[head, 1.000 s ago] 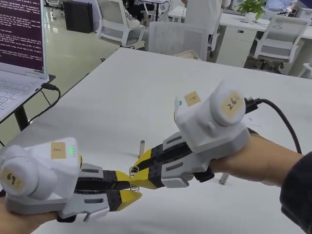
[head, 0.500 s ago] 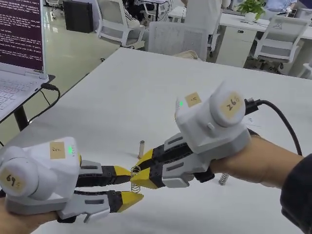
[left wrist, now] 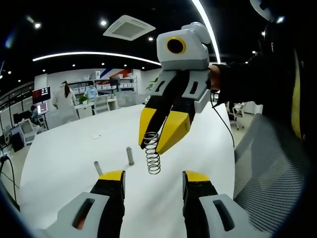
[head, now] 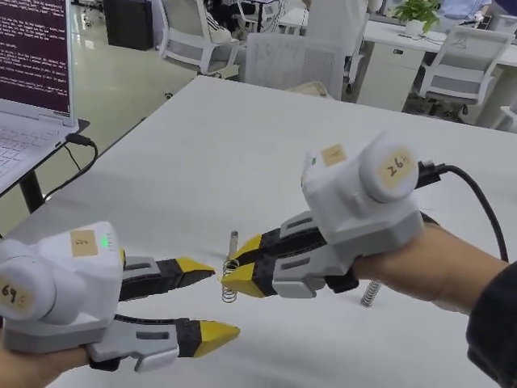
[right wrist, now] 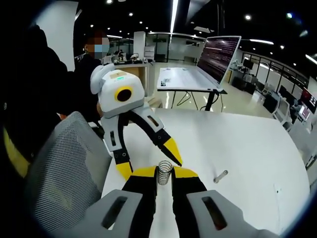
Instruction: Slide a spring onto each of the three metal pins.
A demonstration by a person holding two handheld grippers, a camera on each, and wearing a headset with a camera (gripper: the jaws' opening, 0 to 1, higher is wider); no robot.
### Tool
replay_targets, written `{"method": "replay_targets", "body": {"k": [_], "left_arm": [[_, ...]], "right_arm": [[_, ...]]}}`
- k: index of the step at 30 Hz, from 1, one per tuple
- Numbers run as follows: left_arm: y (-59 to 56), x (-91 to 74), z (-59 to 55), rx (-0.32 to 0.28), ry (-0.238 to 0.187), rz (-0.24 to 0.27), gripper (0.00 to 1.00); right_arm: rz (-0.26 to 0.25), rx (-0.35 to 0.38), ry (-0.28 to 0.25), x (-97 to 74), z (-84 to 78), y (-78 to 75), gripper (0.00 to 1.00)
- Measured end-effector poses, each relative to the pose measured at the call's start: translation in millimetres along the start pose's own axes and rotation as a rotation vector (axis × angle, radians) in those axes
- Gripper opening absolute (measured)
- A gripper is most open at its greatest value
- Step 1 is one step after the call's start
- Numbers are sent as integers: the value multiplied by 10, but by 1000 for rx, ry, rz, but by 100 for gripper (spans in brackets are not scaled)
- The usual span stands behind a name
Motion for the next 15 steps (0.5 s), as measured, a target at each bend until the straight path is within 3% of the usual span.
{"method": "replay_targets", "body": {"k": [15], "left_arm": [[77, -20, 3, -102, -55, 53, 80]], "right_arm": [[-49, 16, -12, -2, -11, -101, 8]]}}
Point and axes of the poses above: the centre of the closed fingertips' face, and the gripper's own axes: x roughly forward along the fingers, y roughly to its left, z roughly out of its top, the point moved 6 cm from there along -x, roughly backward along the fingers, and after that the axes turned 10 degrees about -x, right-handed, at the moved point
